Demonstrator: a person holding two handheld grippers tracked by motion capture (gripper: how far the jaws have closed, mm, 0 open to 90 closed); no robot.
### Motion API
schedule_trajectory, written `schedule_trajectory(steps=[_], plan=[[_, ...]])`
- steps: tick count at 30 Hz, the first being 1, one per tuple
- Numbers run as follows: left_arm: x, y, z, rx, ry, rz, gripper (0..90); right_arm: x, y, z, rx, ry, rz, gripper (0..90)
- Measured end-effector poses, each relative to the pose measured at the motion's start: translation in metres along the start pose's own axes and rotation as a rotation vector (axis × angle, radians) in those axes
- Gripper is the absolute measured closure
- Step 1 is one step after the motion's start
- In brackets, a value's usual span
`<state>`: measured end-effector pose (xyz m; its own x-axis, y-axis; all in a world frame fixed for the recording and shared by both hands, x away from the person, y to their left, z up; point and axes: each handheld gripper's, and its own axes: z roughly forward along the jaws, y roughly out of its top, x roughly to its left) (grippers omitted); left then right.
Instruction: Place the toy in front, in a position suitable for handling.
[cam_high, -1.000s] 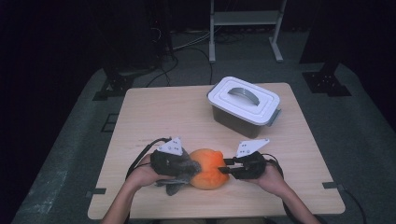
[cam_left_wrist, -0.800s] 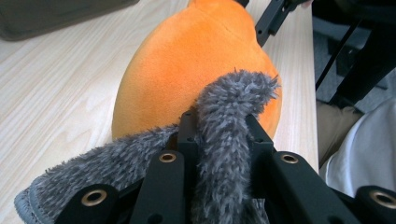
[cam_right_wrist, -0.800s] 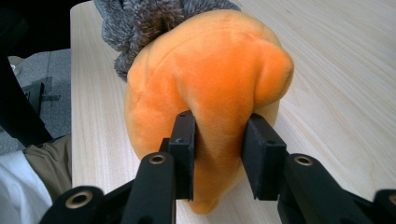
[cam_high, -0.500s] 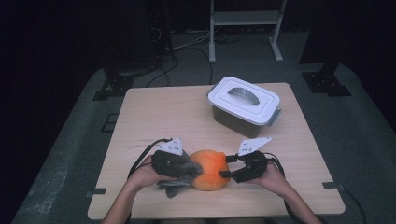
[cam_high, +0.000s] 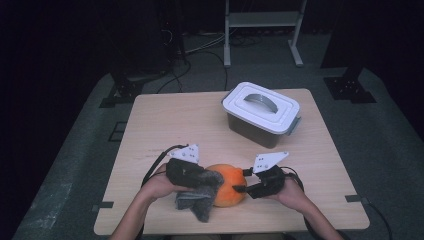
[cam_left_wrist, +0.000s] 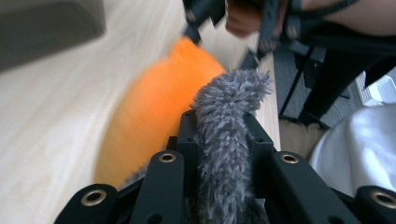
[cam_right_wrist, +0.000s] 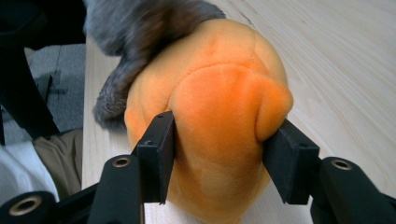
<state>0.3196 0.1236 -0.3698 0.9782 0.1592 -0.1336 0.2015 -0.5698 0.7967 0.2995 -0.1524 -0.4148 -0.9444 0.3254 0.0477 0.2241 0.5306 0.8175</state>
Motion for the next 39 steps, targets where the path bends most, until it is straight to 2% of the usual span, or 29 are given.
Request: schedule_trajectory(steps=[4,9,10,12,14,17,19,21,24,29,31,34,36,37,39], plan=[[0.005,0.002,0.001,0.028,0.021,0.004,73.7,0.005,-0.001,-0.002,0.004,-0.008,-0.057,48.7],[0.013,-0.011,-0.003,0.046,0.050,-0.037,73.6,0.003,-0.008,-0.006,0.008,0.006,-0.085,51.0],[0.016,-0.015,-0.004,0.038,0.042,-0.057,73.6,0.002,-0.009,-0.006,0.007,0.006,-0.078,50.8],[0.016,-0.019,-0.002,0.033,0.028,-0.068,73.6,0.001,-0.009,-0.006,0.006,0.012,-0.060,46.6],[0.015,-0.021,-0.001,0.037,0.024,-0.071,73.6,0.000,-0.006,-0.005,0.005,0.010,-0.027,38.8],[0.011,-0.022,0.000,0.029,-0.017,-0.073,73.5,-0.002,-0.003,-0.002,0.006,0.037,0.022,30.6],[0.008,-0.022,0.001,0.034,-0.038,-0.064,72.9,-0.002,-0.002,0.002,0.023,0.052,0.023,30.5],[0.007,-0.021,0.001,0.043,-0.047,-0.054,72.5,-0.001,-0.001,0.004,0.031,0.050,0.010,33.8],[0.007,-0.017,-0.003,0.030,-0.035,-0.047,72.8,0.003,0.000,0.001,0.031,0.038,-0.061,42.9],[0.009,-0.003,-0.008,0.002,0.002,-0.032,72.6,0.002,0.001,-0.003,0.025,0.056,-0.121,46.7],[0.011,-0.003,-0.005,0.031,0.036,-0.033,72.6,0.000,0.000,-0.003,0.019,0.062,-0.107,46.0],[0.012,-0.008,0.003,0.082,0.058,-0.047,72.6,-0.002,-0.001,-0.001,0.011,0.079,-0.033,36.7],[0.012,-0.011,0.003,0.078,0.054,-0.055,72.6,-0.001,0.000,0.000,0.018,0.077,0.003,31.0],[0.011,-0.012,0.003,0.075,0.059,-0.058,72.6,-0.001,0.000,0.000,0.018,0.077,0.003,31.0],[0.010,-0.013,0.002,0.077,0.060,-0.055,72.7,0.001,0.002,-0.001,0.018,0.077,0.042,29.0]])
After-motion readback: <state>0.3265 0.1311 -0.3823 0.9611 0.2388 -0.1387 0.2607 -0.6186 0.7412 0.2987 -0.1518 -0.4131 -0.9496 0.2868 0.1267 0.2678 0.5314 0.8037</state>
